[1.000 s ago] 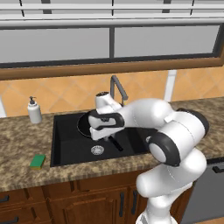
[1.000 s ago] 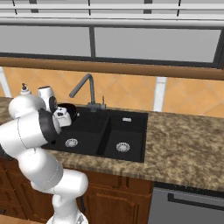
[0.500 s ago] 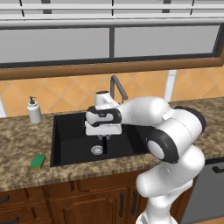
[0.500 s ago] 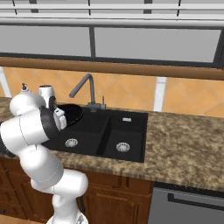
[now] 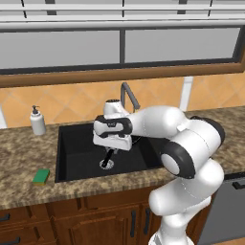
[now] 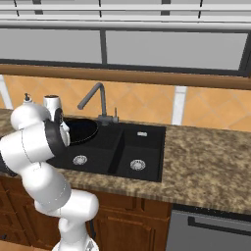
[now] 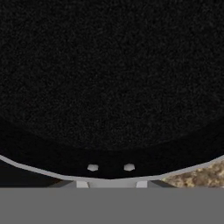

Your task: Pick the pan and sponge and place them into the sink. Then turn on the water.

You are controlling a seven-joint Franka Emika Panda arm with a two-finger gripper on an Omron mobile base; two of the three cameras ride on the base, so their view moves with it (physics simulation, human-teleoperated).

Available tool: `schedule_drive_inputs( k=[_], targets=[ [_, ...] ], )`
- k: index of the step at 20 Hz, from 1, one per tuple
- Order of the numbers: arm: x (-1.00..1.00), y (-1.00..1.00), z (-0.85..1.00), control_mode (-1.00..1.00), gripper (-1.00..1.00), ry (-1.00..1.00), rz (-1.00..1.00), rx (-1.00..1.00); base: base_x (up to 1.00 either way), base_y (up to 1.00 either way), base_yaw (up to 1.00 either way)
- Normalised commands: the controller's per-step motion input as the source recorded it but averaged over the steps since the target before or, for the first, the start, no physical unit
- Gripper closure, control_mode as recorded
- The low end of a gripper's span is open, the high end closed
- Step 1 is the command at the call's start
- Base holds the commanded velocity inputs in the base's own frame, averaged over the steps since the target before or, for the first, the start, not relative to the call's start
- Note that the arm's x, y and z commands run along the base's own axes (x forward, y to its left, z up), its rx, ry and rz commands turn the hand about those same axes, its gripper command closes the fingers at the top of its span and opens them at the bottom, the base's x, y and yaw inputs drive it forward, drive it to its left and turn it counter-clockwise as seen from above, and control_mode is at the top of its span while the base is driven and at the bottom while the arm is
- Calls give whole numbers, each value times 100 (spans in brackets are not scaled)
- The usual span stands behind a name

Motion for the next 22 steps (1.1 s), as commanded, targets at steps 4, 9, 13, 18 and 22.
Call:
schedule_drive_inputs(
  k=[4,9,13,18,22],
  targets=[
    [7,19,-17,-100,100,-7,-13,0,0,0,0],
    [26,45,-29,-100,100,-11,-37,0,0,0,0],
    [34,44,-29,-100,100,-3,-43,0,0,0,0],
    [29,26,-23,-100,100,0,-40,0,0,0,0],
    [31,9,-10,-100,100,0,-36,2,0,0,0]
  ],
)
